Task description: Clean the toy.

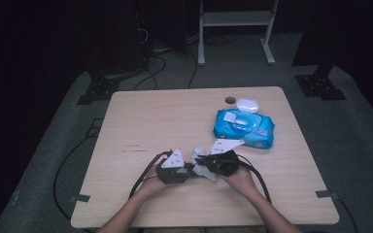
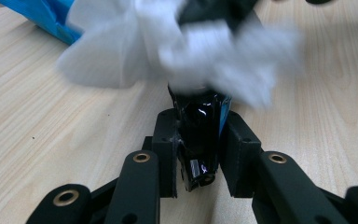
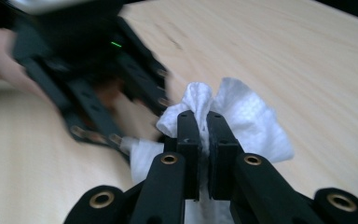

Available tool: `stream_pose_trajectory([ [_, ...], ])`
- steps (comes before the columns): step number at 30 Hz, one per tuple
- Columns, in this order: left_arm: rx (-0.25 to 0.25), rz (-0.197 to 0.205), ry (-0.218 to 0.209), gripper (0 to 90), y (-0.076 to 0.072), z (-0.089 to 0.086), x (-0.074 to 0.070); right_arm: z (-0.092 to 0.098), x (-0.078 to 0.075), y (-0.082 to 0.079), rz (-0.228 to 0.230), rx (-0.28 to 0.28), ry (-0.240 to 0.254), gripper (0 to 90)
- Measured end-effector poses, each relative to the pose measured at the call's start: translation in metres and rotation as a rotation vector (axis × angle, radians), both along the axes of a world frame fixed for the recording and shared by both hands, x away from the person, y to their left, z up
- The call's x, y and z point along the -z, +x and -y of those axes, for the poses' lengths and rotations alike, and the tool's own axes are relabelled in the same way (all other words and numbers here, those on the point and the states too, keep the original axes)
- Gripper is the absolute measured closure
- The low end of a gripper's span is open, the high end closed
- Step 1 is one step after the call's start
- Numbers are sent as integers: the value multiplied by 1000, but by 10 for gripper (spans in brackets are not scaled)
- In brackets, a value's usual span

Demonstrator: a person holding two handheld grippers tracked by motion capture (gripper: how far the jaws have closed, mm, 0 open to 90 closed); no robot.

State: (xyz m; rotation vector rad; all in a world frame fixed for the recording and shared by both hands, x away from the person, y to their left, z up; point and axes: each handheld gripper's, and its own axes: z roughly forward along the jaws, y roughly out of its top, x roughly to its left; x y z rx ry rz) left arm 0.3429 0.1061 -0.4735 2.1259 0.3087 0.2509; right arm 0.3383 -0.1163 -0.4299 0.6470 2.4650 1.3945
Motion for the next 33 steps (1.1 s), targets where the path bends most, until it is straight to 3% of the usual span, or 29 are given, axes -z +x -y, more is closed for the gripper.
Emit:
stream_pose_trajectory([
  [2, 1, 1, 1, 695, 0, 0, 0, 6, -1, 1, 8, 17, -10, 850],
  [3, 0, 3, 4, 695, 0, 0, 0, 18, -2, 4, 34, 67, -49, 850],
  [4, 0, 3, 4, 696, 0, 0, 0, 18, -2, 4, 34, 67, -49, 850],
  [5, -12, 8, 7, 696, 1, -1, 0, 35, -3, 10, 20, 109, -43, 850],
  [8, -12, 5, 15, 709, 2, -2, 2, 44, -2, 14, 4, 116, -31, 850],
  [9, -12, 12, 20, 710, 3, -3, 2, 46, -3, 14, 17, 137, -49, 850],
  [19, 5, 22, 33, 720, 3, -2, 0, 49, -7, 15, 2, 124, -44, 849],
  [21, 5, 18, 35, 720, 3, -1, 0, 51, -10, 13, -30, 107, 19, 850],
  [24, 9, 21, 37, 720, 3, 0, 0, 47, -12, 13, -41, 95, 44, 850],
  [25, 11, 29, 45, 720, 1, 1, -1, 33, -13, 13, -35, 71, 19, 850],
  [27, 13, 32, 46, 720, 1, 1, -1, 26, -14, 13, -34, 59, 15, 850],
  [30, 13, 31, 45, 720, 1, 1, -1, -7, -11, 15, -40, -6, -13, 850],
  [32, 15, 29, 45, 720, 1, 0, -1, -13, -9, 15, -43, -20, -18, 850],
  [33, 14, 25, 39, 720, 1, -1, -1, -20, -6, 14, -26, -25, -48, 850],
])
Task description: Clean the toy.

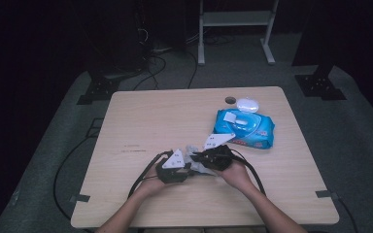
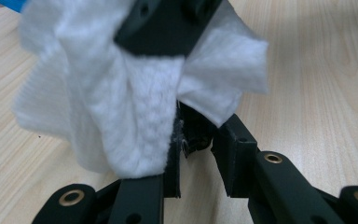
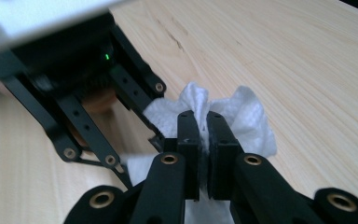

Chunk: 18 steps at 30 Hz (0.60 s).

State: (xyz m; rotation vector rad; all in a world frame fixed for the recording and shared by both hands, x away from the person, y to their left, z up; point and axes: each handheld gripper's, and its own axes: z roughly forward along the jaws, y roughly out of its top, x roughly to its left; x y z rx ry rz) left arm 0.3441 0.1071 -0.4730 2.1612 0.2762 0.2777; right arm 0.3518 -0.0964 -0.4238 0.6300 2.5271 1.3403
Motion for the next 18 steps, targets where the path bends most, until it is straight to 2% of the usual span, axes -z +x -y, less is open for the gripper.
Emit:
stream_pose_trajectory([
  [3, -2, 4, 4, 719, 0, -1, 0, 4, -1, 3, -5, 15, 3, 850],
  [4, -2, 4, 3, 719, 1, -2, 0, 17, -5, 7, -1, 54, 28, 851],
  [5, -2, 4, 3, 719, 1, -2, 0, 17, -5, 7, -1, 54, 28, 851],
  [6, -4, 2, 3, 719, 1, -2, 0, 25, -8, 9, -4, 74, 39, 851],
  [7, -5, 2, 0, 719, 2, -3, 0, 41, -11, 12, 6, 112, 26, 850],
  [8, -7, 2, 5, 719, 3, -3, -1, 50, -11, 13, 2, 129, 28, 850],
  [9, -7, 2, 5, 719, 3, -3, -1, 50, -11, 13, 2, 129, 28, 850],
  [10, -9, 3, 4, 719, 3, -4, -1, 66, -10, 15, -2, 165, 21, 850],
  [11, -9, 3, 4, 719, 3, -4, -1, 66, -10, 15, -2, 165, 21, 850],
  [12, -12, 3, 8, 719, 4, -6, -1, 79, -8, 18, -20, 195, 22, 850],
  [14, -16, 6, 11, 719, 5, -8, -1, 85, -4, 19, -18, 213, 5, 850],
  [18, -25, 1, 4, 717, 6, -11, -1, 86, 0, 21, -29, 218, 16, 851],
])
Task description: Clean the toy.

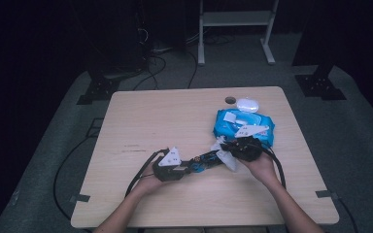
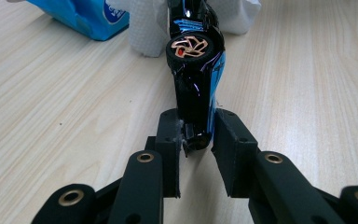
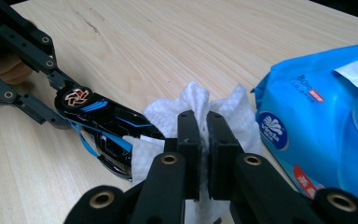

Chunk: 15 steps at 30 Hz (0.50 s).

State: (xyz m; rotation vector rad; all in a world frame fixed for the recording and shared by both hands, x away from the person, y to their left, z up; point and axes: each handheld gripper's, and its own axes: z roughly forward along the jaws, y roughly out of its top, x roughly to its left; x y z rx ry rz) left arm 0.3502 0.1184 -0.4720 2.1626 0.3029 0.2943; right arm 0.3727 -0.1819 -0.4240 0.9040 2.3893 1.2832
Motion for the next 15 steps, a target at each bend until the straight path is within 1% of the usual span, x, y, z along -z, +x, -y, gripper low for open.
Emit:
stream_pose_trajectory([
  [1, 0, 0, 0, 717, 0, 0, 0, 0, 0, 0, 0, 0, 0, 851],
  [3, -1, 0, 9, 716, 1, -4, -1, -7, 1, -1, 1, -12, 3, 851],
  [5, -5, 1, 8, 710, 1, -6, -1, -12, 3, -2, -5, -23, 25, 851],
  [6, -19, 1, -5, 698, 0, -7, -1, -15, 5, -3, 2, -23, 27, 851],
  [7, -19, 1, -5, 684, 0, -7, -1, -15, 5, -3, 2, -23, 27, 851],
  [8, -29, 9, -14, 669, 0, -7, -3, -18, 7, -4, -8, -37, 54, 852],
  [10, -28, 7, -21, 645, 1, -5, -3, -21, 9, -5, -14, -50, 70, 853],
  [13, -27, 9, -19, 635, 0, -2, -3, -23, 8, -7, -10, -59, 62, 853],
  [14, -24, 10, -7, 629, -1, -1, -2, -23, 8, -9, -4, -63, 61, 853],
  [15, -24, 10, -7, 622, -1, -1, -2, -22, 9, -9, -4, -69, 66, 853],
])
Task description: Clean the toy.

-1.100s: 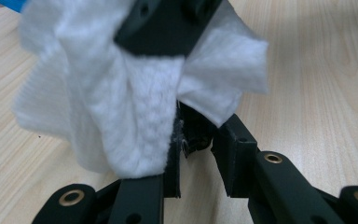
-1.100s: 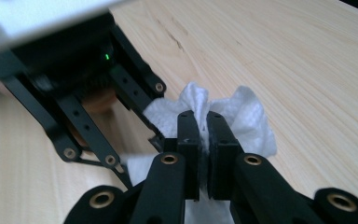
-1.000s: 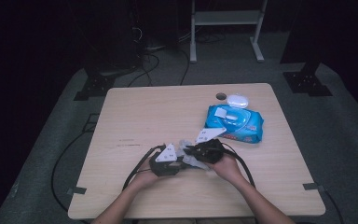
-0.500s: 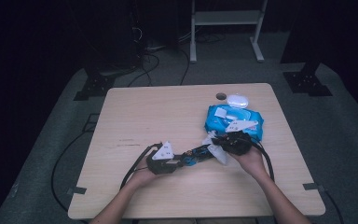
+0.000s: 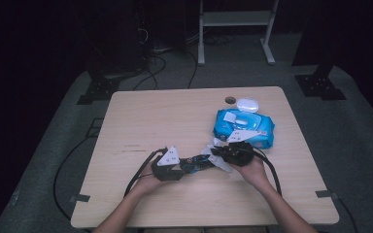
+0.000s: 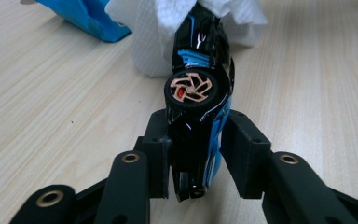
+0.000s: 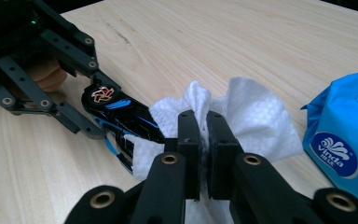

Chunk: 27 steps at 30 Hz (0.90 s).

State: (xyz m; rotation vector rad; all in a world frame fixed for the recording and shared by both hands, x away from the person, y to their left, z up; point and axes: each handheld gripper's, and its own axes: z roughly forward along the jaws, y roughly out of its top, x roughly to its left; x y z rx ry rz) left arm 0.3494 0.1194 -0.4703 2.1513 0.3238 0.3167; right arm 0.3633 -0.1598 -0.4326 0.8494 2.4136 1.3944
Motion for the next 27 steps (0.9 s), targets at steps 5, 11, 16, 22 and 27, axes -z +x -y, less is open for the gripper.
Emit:
stream_pose_trajectory([
  [5, 23, 59, 28, 640, -6, 3, 2, 5, 4, -8, 17, -6, 37, 854],
  [11, 23, 82, 42, 619, -9, 5, 2, 9, 3, -16, 5, -21, 48, 855],
  [16, 51, 63, 51, 540, -10, 7, 5, 13, 3, -27, -5, -45, 53, 856],
  [22, 83, 60, 41, 454, -16, 7, 7, 15, 4, -41, -12, -71, 28, 856],
  [27, 96, 99, 63, 348, -20, 7, 7, 14, 11, -44, -30, -80, 7, 855],
])
